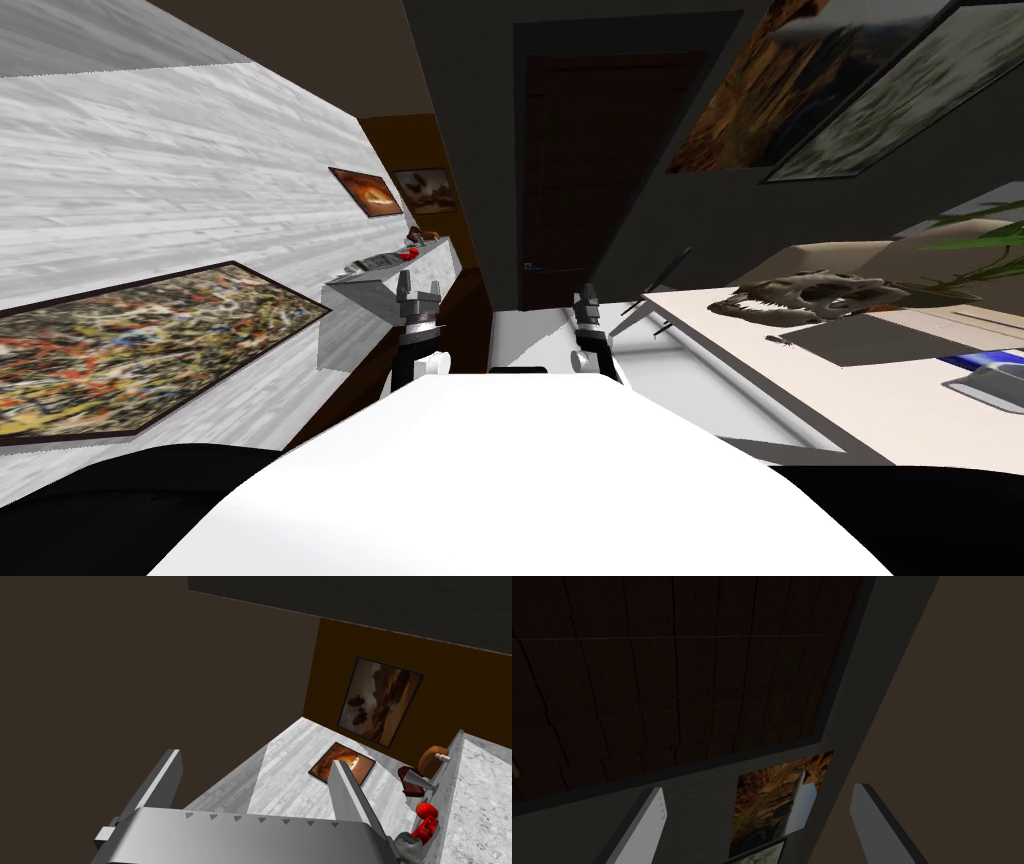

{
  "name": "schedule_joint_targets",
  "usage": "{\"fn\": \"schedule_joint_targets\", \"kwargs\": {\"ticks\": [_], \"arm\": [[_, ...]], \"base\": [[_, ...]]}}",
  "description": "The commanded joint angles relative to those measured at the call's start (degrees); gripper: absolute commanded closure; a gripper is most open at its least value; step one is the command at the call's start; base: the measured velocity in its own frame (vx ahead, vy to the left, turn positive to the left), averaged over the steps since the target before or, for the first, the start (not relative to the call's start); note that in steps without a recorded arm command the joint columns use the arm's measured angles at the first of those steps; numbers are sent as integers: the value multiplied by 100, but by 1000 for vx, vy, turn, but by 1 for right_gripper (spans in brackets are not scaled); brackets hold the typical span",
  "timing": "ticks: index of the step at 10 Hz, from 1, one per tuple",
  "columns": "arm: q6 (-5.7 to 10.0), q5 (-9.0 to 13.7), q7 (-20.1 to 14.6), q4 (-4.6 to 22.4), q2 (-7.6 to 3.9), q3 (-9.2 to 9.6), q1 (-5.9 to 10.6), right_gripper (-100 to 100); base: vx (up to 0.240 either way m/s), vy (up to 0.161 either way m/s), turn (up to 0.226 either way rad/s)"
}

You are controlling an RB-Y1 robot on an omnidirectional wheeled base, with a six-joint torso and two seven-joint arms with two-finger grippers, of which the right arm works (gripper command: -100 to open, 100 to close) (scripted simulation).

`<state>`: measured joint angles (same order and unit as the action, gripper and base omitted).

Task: Pull the door open

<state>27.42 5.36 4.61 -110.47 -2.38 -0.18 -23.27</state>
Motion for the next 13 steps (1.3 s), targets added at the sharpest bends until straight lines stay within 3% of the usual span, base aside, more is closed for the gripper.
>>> {"fn": "schedule_joint_targets", "kwargs": {"ticks": [1, 4, 5, 9, 10, 13], "arm": [[65, 0, -43, 273, -48, -24, 119, -100], [209, -6, -123, 783, -130, -60, 340, -100], [209, -6, -123, 825, -130, -60, 340, -100], [410, -14, -235, 1550, -234, -110, 649, -100], [410, -14, -235, 1598, -234, -110, 649, -100], [566, -20, -321, 2198, -306, -148, 890, -100]], "base": [[89, 7, 46], [97, 16, 42], [71, 2, 17], [77, 11, 43], [79, -3, 14], [85, 8, 43]]}}
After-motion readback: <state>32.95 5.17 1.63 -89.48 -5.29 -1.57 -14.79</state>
